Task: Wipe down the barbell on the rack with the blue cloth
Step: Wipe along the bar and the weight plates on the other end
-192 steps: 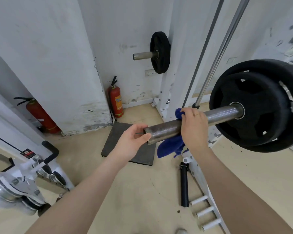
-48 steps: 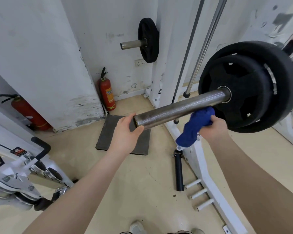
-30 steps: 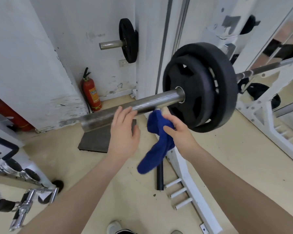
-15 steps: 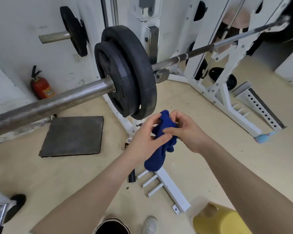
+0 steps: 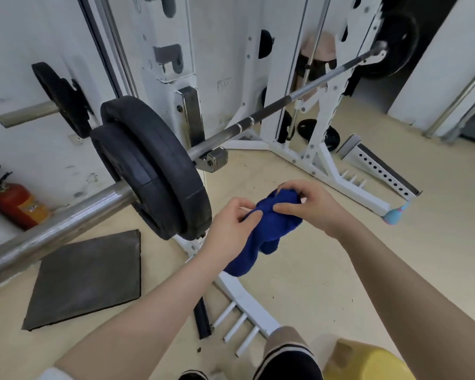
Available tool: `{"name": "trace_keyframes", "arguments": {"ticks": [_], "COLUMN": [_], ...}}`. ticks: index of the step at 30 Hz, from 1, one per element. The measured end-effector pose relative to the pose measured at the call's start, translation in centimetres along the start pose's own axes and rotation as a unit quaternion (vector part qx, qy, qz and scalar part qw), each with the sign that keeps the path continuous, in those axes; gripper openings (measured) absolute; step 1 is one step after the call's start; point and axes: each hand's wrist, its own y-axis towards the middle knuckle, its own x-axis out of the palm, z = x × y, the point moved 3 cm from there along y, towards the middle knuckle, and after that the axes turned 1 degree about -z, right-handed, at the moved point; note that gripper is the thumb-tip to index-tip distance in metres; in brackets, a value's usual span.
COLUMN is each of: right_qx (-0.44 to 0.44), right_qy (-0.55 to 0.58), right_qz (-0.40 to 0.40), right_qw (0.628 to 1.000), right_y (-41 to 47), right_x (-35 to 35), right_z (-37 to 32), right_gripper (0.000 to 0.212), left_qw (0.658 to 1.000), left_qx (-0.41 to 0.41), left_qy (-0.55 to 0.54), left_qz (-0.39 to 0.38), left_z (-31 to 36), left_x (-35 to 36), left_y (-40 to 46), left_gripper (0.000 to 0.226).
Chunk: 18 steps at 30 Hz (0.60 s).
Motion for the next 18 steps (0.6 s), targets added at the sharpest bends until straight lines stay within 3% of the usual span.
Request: {"name": "trace_keyframes", "arguments": {"ticks": [3, 6, 10, 14, 18], "right_qx": [0.022, 0.013, 0.022, 0.017, 0.008], "right_qy": [-0.118, 0.033, 0.214, 0.173, 0.231], "right_qz": [-0.020, -0.085, -0.140, -0.216, -0.191], "right_qw": [0.993, 0.996, 0.966, 0.961, 0.954], "right_y": [0.9, 2.4, 7.0, 13.8, 19.5], "right_x": [-1.4, -1.8, -2.5, -3.0, -2.8], "right_z": [2.2, 2.3, 0.9, -1.4, -3.7], "right_gripper": [0.017, 0.020, 0.012, 0.019, 0.010], "left_qw": [1.000, 0.999, 0.996, 0.987, 0.961], "left_qx": [0.016, 0.040, 0.039, 0.030, 0.035], "left_qy": [0.001, 0.004, -0.019, -0.020, 0.063], "left_qz": [0.011, 0.021, 0.082, 0.158, 0.268], "left_z": [1.1, 2.6, 3.6, 4.6, 6.7], "left_x": [1.0, 1.6, 1.6, 0.9, -0.7], "left_y": [2.0, 4.4, 8.1, 12.6, 14.7], "left_gripper": [0.005, 0.010, 0.012, 0.010, 0.023]}}
